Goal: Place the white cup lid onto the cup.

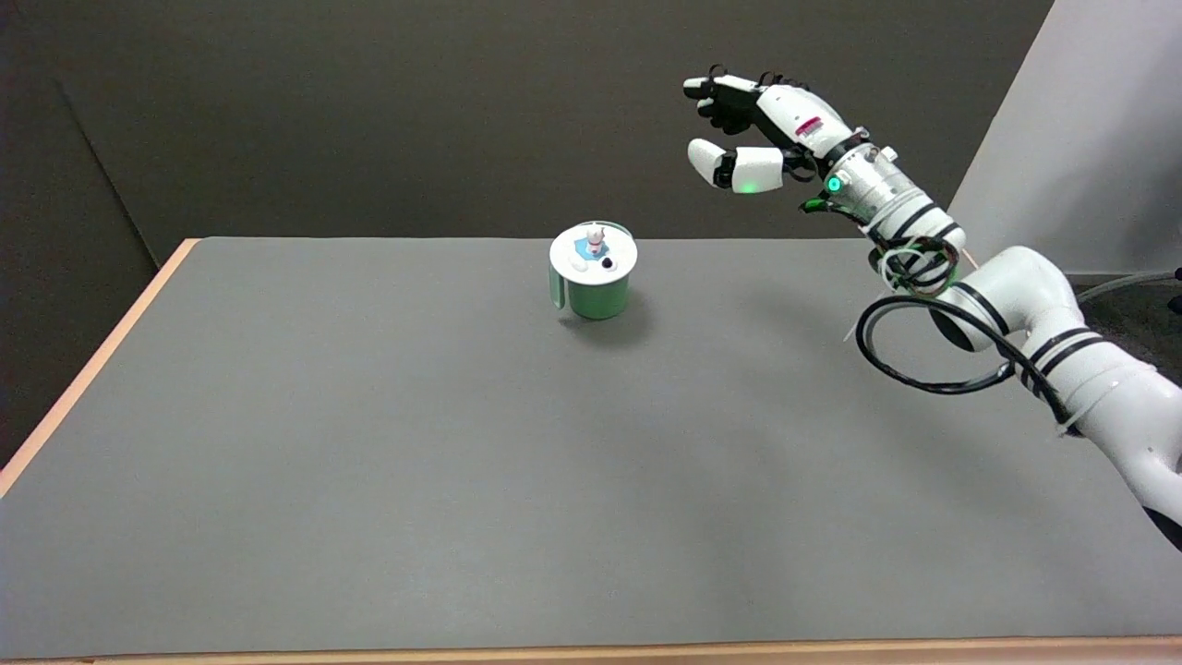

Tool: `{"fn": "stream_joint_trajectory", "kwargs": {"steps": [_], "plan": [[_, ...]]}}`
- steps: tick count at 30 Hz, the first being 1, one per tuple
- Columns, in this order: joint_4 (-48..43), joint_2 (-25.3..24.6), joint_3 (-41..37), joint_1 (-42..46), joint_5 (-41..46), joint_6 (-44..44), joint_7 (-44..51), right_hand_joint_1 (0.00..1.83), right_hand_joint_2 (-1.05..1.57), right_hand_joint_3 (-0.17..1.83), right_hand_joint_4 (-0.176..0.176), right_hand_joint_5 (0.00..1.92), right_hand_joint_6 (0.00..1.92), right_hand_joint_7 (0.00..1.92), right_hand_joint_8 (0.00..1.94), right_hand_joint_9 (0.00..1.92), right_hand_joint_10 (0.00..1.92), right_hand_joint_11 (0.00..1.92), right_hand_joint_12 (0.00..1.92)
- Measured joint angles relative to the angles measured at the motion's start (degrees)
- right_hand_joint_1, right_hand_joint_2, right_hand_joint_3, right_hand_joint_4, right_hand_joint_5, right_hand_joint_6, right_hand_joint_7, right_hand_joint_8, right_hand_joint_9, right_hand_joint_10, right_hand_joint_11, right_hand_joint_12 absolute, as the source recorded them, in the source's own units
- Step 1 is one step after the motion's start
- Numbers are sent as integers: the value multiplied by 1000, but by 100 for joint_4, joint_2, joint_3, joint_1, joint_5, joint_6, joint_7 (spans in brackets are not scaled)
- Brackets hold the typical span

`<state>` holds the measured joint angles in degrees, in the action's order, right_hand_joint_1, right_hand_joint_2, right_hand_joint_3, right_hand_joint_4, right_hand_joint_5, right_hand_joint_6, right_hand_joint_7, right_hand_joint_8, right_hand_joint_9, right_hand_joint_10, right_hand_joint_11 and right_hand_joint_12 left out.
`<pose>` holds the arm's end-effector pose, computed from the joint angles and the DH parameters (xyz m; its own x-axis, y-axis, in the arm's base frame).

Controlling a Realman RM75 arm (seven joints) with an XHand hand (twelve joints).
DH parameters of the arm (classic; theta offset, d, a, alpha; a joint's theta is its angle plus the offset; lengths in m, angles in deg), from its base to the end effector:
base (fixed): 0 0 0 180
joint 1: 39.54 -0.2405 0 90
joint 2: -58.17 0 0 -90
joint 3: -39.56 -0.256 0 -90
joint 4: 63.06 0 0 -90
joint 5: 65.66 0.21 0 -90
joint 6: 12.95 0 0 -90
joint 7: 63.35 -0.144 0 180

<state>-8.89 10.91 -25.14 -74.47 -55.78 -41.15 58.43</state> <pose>-0.1440 -0.4512 0.4209 0.9200 0.1860 0.3449 -0.2987 -0.2365 0.9246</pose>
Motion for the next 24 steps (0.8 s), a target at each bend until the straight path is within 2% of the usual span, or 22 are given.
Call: {"fn": "stream_joint_trajectory", "kwargs": {"steps": [8,17,22,23,24], "plan": [[-4,59,59,324,459,-552,-8,332,702,834,81,519,180,690,195,741,221,588,530],[162,114,114,685,767,-882,-11,372,694,854,84,553,170,711,187,758,209,577,575],[238,133,218,770,857,-982,-12,416,771,789,98,603,192,717,198,755,227,508,658],[247,135,248,772,869,-997,-13,425,767,804,99,609,193,720,197,751,230,487,685],[253,136,276,772,879,-1010,-13,417,703,935,101,614,193,731,187,740,248,463,717]]}}
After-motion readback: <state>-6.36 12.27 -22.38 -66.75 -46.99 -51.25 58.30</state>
